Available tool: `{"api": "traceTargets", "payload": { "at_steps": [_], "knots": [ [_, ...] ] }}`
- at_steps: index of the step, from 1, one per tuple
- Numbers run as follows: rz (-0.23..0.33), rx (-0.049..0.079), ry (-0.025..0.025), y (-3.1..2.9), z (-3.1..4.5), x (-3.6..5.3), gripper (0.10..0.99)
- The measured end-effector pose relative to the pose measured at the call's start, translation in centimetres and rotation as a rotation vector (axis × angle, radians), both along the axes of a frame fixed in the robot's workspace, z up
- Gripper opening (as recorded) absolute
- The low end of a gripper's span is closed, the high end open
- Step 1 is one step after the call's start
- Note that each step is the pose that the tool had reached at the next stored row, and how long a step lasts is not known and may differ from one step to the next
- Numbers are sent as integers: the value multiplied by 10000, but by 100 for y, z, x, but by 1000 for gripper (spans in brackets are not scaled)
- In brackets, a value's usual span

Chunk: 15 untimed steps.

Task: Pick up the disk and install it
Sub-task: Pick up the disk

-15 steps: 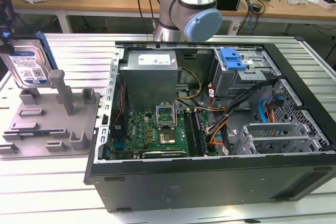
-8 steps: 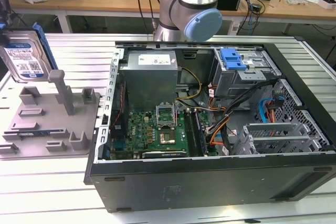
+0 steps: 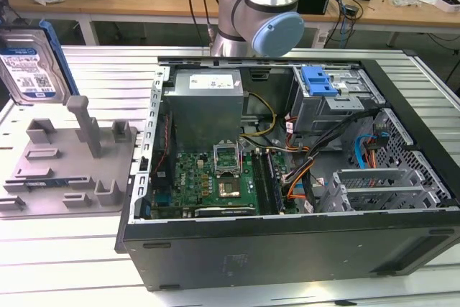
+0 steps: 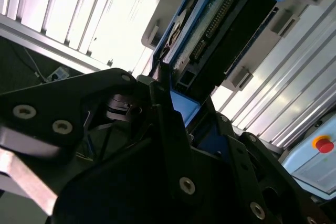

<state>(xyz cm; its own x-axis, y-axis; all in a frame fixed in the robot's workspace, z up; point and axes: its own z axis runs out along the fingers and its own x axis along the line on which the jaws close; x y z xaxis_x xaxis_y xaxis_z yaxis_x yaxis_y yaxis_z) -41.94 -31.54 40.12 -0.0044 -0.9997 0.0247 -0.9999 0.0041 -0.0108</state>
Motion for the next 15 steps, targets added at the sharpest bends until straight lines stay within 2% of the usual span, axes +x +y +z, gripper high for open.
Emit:
{"api": "traceTargets", "payload": {
  "at_steps": [4, 7, 9, 11, 15],
  "knots": [
    [0, 4, -1, 0, 103, 0, 369],
    [0, 9, 0, 1, 231, 0, 369],
    [0, 11, -1, 1, 283, 0, 369],
    [0, 16, -1, 0, 383, 0, 369],
    [0, 22, 0, 0, 515, 0, 369]
  ]
}}
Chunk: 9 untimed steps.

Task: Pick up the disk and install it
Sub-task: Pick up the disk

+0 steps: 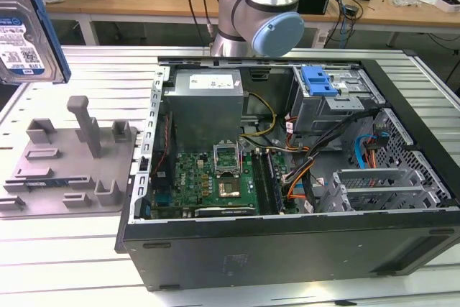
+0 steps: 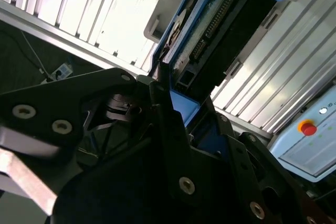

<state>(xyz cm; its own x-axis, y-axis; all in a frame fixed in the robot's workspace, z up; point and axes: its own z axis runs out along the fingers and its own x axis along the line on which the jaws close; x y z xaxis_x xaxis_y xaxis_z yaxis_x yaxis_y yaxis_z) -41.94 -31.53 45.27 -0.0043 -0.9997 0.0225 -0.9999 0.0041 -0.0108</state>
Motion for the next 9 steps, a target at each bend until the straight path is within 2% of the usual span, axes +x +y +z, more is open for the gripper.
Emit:
{"api": "traceTargets", "payload": {
  "at_steps": [9],
  "knots": [
    [1, 4, -1, 1, 283, 0, 369]
  ]
}}
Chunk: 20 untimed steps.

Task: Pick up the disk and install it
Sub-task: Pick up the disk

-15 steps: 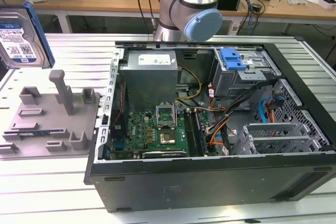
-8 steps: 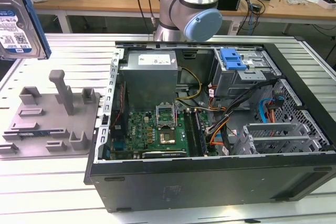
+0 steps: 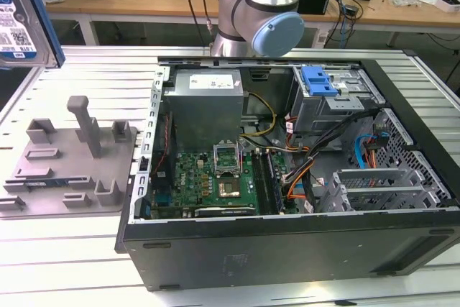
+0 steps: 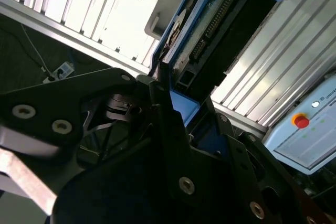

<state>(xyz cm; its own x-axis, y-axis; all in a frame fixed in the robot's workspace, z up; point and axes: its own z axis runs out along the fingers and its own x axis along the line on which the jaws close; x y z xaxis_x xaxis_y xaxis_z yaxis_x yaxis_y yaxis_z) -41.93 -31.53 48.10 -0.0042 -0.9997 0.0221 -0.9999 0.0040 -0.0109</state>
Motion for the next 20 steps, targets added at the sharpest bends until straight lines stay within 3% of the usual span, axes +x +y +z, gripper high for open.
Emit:
{"api": "traceTargets", "payload": {
  "at_steps": [5, 14, 20],
  "knots": [
    [-2, 6, 2, 1, 160, 0, 369],
    [0, 9, -1, 0, 182, 1, 369],
    [-2, 9, 17, -85, 183, 272, 369]
  ]
}}
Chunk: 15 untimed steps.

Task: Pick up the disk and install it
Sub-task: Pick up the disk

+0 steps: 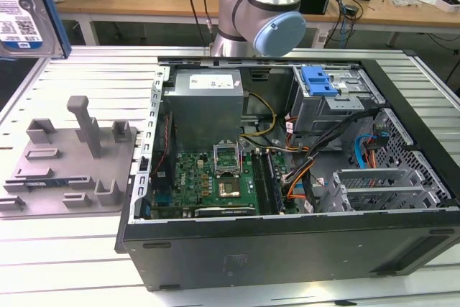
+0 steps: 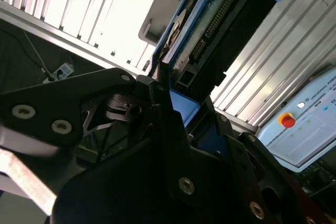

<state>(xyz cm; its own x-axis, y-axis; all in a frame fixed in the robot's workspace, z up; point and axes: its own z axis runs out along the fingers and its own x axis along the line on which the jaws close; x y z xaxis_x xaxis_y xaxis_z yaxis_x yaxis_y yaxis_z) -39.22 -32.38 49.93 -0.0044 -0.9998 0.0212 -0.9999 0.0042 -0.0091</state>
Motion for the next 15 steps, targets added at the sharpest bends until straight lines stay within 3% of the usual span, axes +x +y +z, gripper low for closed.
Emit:
{"api": "traceTargets", "payload": {
  "at_steps": [6, 9, 15],
  "knots": [
    [1, 0, 90, -127, 4, 282, 369],
    [0, 0, 164, -236, 4, 515, 369],
    [0, 0, 256, -389, 4, 811, 369]
  ]
}}
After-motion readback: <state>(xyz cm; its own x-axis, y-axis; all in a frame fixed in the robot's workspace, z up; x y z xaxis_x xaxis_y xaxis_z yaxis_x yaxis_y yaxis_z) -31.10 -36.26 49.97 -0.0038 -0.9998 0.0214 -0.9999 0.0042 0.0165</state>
